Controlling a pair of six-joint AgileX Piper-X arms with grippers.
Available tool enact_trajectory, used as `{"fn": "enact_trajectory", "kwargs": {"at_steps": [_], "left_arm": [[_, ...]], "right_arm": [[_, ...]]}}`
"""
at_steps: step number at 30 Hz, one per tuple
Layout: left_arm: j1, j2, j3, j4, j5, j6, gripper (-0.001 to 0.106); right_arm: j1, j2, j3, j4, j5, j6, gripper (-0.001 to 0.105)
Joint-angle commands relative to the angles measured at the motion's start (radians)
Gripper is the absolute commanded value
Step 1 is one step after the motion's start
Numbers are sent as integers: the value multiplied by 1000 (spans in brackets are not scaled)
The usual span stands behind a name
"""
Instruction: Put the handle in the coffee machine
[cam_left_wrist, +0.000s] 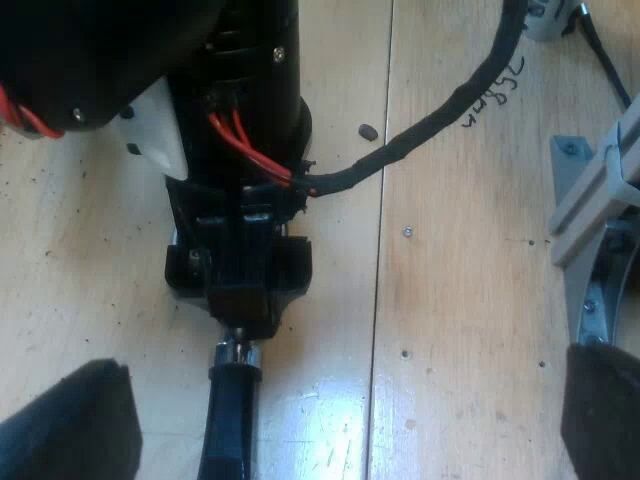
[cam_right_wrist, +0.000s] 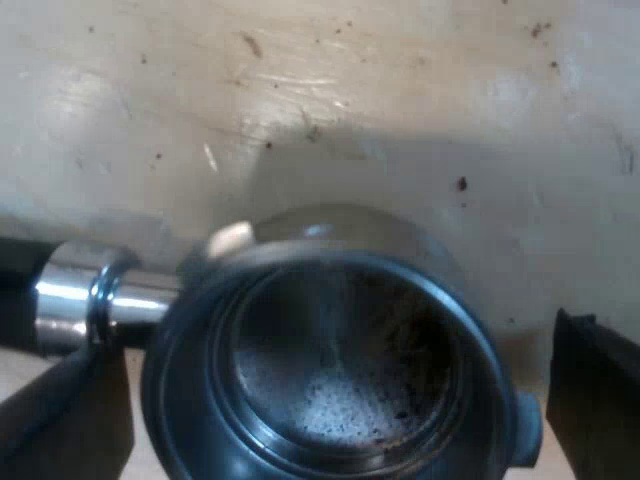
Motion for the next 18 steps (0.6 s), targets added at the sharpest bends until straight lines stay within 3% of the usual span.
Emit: {"fn": "enact_trajectory", "kwargs": {"at_steps": [1, 8, 18], "left_arm": [[-1, -1, 0, 4, 20, -10, 86], [-1, -1, 0, 4, 20, -10, 86], [-1, -1, 0, 4, 20, -10, 86]], "right_arm": [[-1, -1, -8, 7, -4, -18, 85], [-1, -1, -8, 7, -2, -61, 85], [-1, -1, -8, 1, 46, -61, 85]]}}
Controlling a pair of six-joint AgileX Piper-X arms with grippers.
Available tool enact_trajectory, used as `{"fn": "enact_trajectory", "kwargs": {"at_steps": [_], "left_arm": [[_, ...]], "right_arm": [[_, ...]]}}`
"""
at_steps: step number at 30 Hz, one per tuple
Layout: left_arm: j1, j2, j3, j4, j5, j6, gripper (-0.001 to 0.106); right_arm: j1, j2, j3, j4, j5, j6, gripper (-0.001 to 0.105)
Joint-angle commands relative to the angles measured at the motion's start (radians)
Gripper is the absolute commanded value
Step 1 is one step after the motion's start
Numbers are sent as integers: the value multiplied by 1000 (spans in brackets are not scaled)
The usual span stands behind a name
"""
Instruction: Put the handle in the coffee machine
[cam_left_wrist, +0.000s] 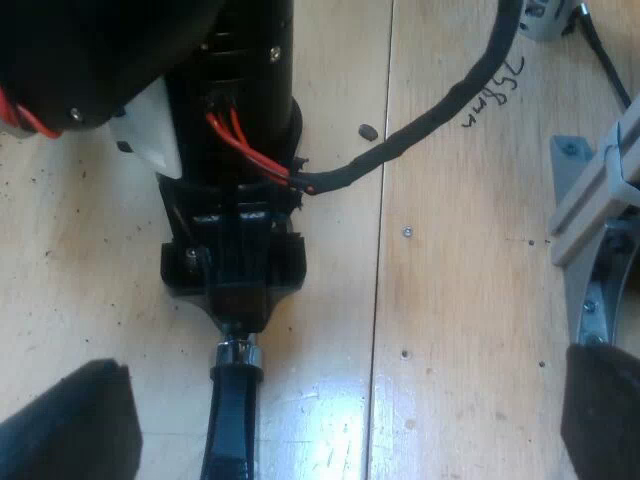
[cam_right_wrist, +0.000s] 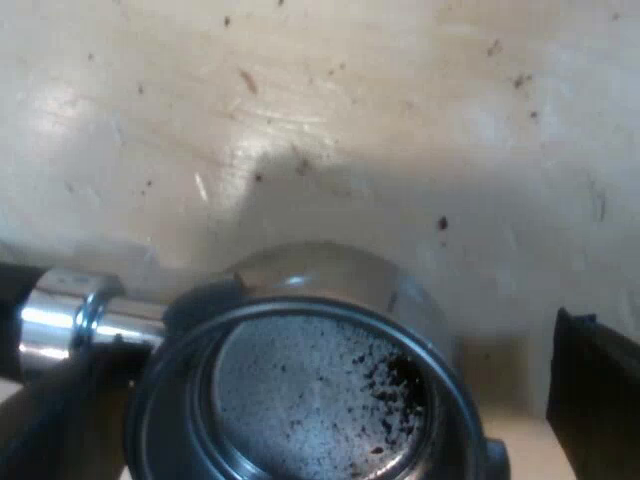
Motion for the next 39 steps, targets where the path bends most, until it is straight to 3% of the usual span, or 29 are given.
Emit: {"fn": "enact_trajectory", "kwargs": {"at_steps": [1, 10, 12, 15, 19, 20, 28, 31, 39], "left_arm": [[-1, -1, 0, 4, 20, -10, 86], [-1, -1, 0, 4, 20, -10, 86], [-1, -1, 0, 4, 20, -10, 86], [-1, -1, 0, 6, 5, -12, 86], [-1, 1, 3, 4, -10, -10, 86], [-1, 1, 3, 4, -10, -10, 86], [-1, 1, 3, 4, -13, -10, 86], [-1, 1, 3, 4, -52, -10, 86], [-1, 44, 3, -54, -63, -36, 86]], "right_arm": [[-1, -1, -8, 4, -8, -9, 85], [-1, -1, -8, 4, -10, -9, 82], [-1, -1, -8, 4, -10, -9, 73], [-1, -1, -8, 6, -10, -1, 50], [-1, -1, -8, 12, -12, -1, 5], [-1, -1, -8, 12, -11, -1, 0], [-7, -79, -11, 53, -11, -8, 0], [-26, -134, -11, 118, -11, -11, 0], [-97, -285, -11, 221, -18, -81, 0]]}}
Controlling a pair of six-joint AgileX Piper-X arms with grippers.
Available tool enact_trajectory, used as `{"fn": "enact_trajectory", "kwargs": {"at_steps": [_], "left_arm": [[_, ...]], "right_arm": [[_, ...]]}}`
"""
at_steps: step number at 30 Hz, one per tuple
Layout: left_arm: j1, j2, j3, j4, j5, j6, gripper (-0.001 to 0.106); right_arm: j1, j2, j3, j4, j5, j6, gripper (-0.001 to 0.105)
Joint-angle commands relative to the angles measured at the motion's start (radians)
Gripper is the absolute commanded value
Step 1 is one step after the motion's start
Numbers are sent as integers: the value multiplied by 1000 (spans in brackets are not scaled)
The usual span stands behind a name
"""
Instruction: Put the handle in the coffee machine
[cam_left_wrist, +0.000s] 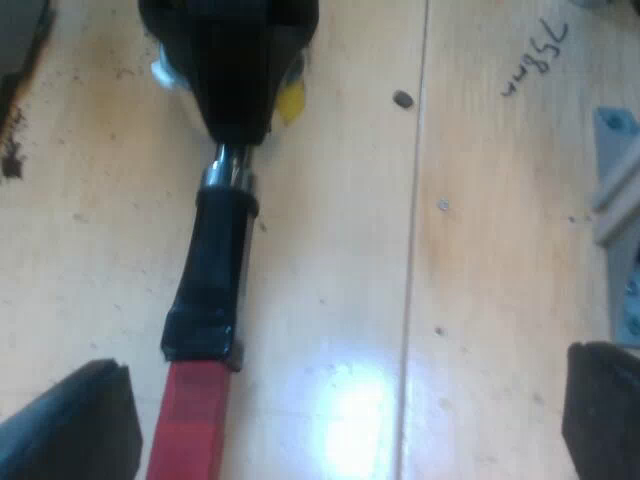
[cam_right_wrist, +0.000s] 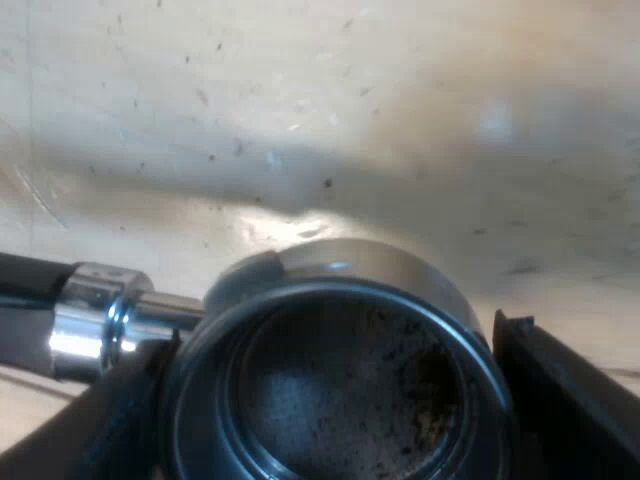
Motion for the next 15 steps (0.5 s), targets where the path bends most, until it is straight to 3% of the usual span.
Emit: {"fn": "enact_trajectory", "kwargs": {"at_steps": [1, 6, 15], "left_arm": [[-1, 27, 0, -46, -3, -23, 86], [-1, 90, 0, -93, 5, -20, 86], [-1, 244, 0, -165, 32, -20, 86]], "right_arm": [[-26, -67, -9, 44, -11, -35, 0], [-39, -129, -38, 113, -7, -90, 0], [-39, -137, -178, 227, 2, -141, 0]]}}
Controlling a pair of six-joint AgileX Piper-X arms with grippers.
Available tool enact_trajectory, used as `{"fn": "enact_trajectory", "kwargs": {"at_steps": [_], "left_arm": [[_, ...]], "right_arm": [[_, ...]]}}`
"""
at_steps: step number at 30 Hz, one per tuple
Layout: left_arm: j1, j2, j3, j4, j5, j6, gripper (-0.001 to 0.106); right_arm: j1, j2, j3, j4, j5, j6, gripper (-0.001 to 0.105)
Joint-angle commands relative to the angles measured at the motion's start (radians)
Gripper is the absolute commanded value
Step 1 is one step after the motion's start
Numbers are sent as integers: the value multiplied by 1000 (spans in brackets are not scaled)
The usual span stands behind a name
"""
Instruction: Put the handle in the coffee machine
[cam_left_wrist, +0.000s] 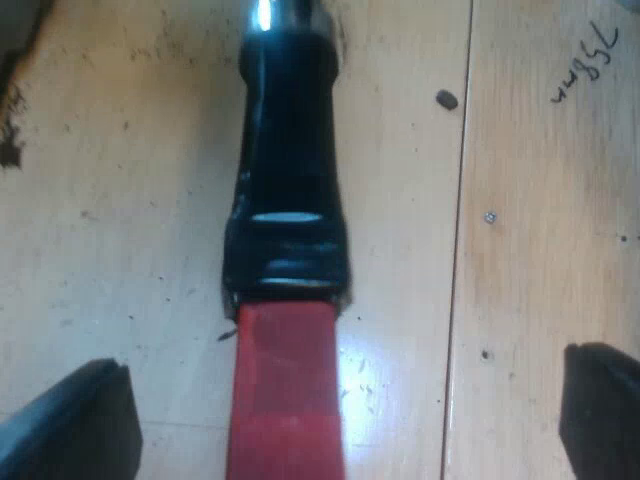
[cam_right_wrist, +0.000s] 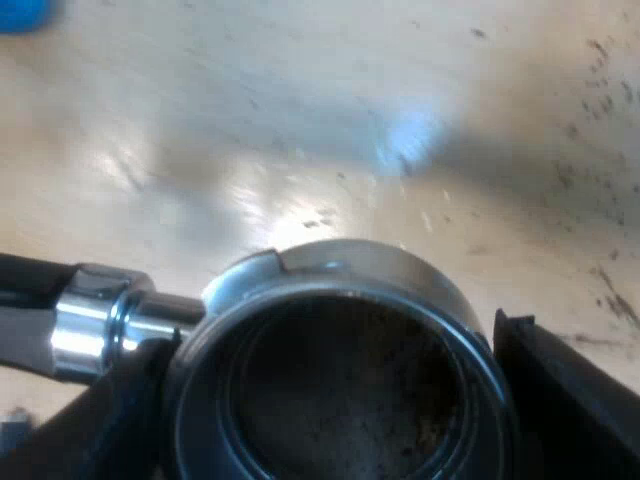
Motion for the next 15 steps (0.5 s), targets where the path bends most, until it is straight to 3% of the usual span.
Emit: {"fn": "enact_trajectory", "kwargs": {"at_steps": [1, 8, 15], "left_arm": [[-1, 32, -2, -36, 30, -10, 86], [-1, 60, -2, -112, 29, -2, 86], [-1, 60, 1, -114, 29, 25, 86]], "right_arm": [[-3, -14, -54, 40, -4, -20, 0], [-3, -14, -104, 79, -10, -20, 0], [-3, -14, -103, 77, -43, -15, 0]]}}
